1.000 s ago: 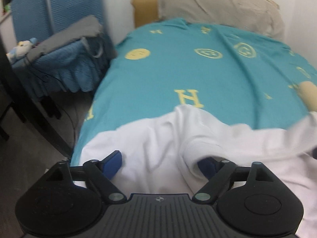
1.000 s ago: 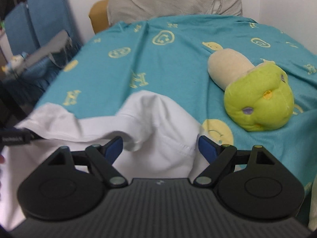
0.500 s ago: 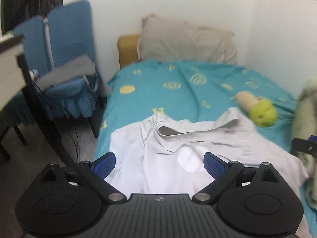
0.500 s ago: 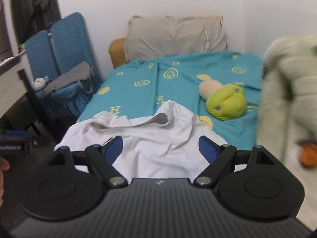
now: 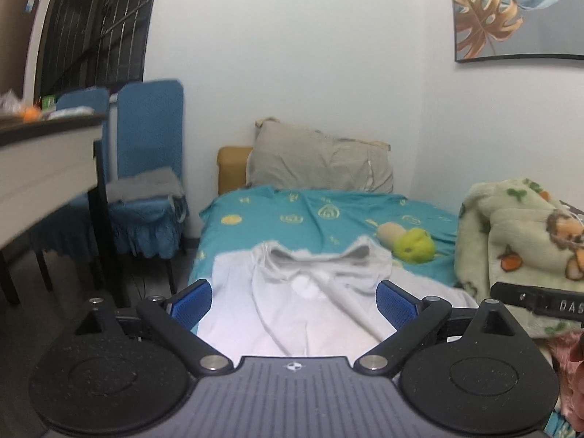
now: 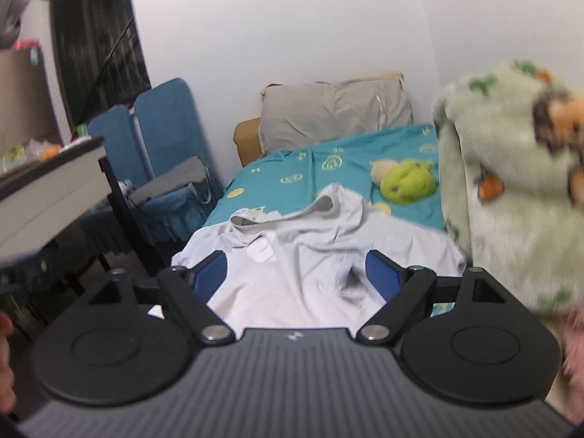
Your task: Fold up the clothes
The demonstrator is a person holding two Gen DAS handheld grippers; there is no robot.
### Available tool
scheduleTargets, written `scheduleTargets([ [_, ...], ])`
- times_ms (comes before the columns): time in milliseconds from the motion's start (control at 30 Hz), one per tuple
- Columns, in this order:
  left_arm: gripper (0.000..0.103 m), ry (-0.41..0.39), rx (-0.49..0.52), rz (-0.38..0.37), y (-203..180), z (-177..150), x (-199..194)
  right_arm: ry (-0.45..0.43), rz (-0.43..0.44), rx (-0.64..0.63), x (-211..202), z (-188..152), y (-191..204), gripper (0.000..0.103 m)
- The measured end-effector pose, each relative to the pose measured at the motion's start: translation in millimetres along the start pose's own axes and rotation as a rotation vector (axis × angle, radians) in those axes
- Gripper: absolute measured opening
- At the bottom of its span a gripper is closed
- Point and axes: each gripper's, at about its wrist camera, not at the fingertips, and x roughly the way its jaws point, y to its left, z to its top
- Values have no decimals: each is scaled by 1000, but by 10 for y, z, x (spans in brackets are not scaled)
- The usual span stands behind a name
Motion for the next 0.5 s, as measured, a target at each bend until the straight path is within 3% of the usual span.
scheduleTargets([
  [67, 96, 56, -51, 28, 136, -92, 146, 9, 5, 34, 29, -61, -34, 84],
  [167, 94, 145, -170, 74, 447, -183, 497, 10, 1, 55, 67, -95, -59, 71],
  [233, 90, 207, -304, 101, 741, -205, 809, 6, 2, 81, 93, -106, -93, 65],
  [267, 86, 234, -382, 111, 899, -216, 960, 5, 3, 96, 107, -121, -109, 54],
  [400, 81, 265, -605, 131, 1444, -244, 1478, 27, -27, 120, 239, -163, -156, 29],
  [500, 77, 269, -715, 140, 1762, -228, 1858, 54, -44, 123, 406, -187, -170, 28],
])
